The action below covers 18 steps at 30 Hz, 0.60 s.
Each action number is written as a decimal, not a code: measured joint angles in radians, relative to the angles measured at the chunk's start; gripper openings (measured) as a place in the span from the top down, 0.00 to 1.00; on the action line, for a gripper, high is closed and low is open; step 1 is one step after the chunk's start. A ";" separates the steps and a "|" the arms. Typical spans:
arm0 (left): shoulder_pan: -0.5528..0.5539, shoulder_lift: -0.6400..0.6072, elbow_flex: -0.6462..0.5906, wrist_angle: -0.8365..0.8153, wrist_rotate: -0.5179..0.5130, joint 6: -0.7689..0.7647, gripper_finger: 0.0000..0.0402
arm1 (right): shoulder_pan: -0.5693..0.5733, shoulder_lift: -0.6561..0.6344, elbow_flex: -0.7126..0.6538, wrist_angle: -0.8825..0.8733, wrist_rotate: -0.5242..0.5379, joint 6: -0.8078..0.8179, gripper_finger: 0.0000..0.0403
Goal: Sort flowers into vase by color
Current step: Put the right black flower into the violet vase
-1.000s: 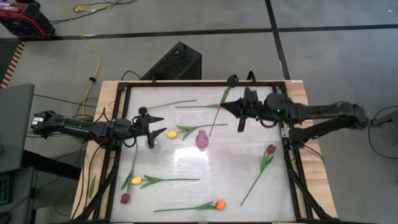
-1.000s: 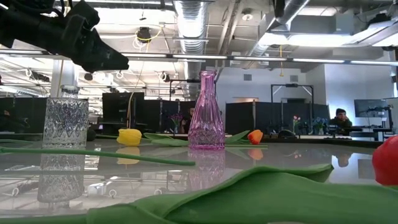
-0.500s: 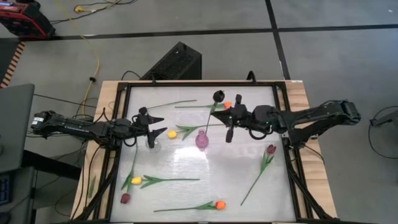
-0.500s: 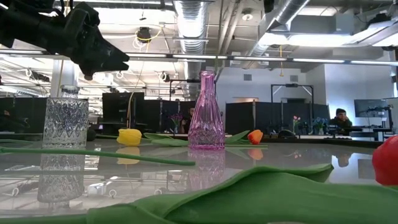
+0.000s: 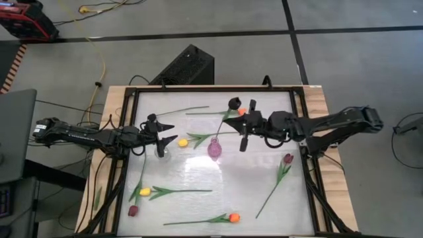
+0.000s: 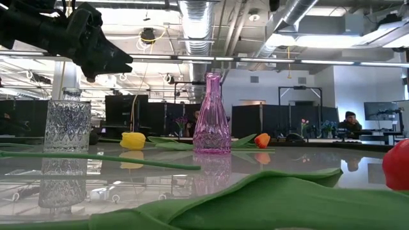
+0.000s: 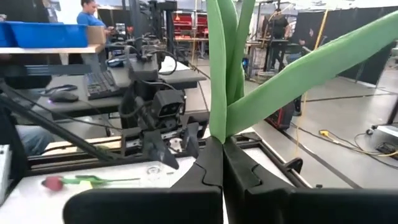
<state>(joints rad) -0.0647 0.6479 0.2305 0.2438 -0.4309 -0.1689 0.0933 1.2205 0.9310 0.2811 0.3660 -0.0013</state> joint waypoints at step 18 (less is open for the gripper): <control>0.000 0.000 0.000 -0.010 0.003 0.000 0.45 | -0.005 0.042 0.000 0.006 0.001 0.001 0.95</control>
<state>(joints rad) -0.0647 0.6479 0.2302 0.2333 -0.4274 -0.1693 0.0883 1.2621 0.9310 0.2869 0.3666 -0.0002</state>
